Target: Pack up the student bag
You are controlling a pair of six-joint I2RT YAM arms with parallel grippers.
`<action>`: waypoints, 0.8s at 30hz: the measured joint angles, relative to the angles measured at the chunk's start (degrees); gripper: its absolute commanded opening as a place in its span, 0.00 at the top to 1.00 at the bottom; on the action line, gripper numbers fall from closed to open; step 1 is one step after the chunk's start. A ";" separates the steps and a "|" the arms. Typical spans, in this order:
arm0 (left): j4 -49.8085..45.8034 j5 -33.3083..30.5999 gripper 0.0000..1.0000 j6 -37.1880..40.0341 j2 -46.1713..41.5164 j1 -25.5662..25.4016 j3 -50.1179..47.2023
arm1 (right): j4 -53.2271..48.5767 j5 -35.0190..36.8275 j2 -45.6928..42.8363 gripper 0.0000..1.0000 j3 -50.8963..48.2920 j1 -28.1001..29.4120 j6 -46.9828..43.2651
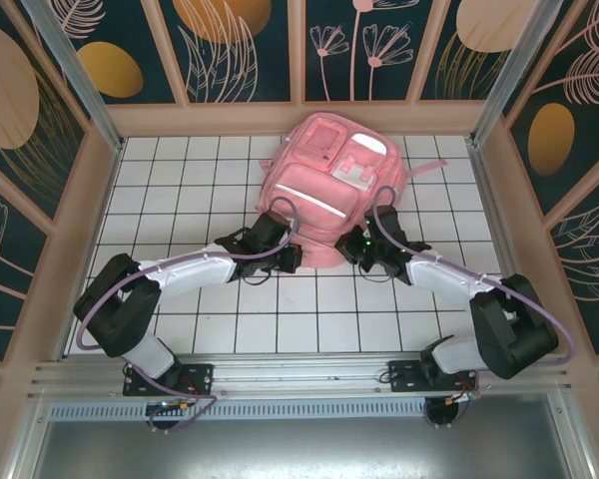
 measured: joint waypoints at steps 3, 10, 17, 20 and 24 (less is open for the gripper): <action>-0.02 0.11 1.00 0.09 -0.20 0.00 -0.13 | -2.29 -0.04 -1.51 1.00 0.00 -1.38 -2.40; 0.02 0.11 1.00 0.44 -0.20 0.00 -0.20 | -8.26 -1.55 -5.60 1.00 -0.15 -8.15 -7.56; 0.87 1.46 1.00 0.42 -0.20 0.00 -0.20 | -12.76 -2.95 -7.15 1.00 -0.15 -15.17 -12.59; 1.81 3.15 1.00 0.37 0.17 0.00 -0.15 | -14.34 -2.99 -7.19 0.96 -0.15 -18.05 -14.36; 2.38 5.09 1.00 -0.07 1.95 -0.13 0.42 | -15.21 -2.80 -7.56 0.67 -0.15 -21.33 -15.41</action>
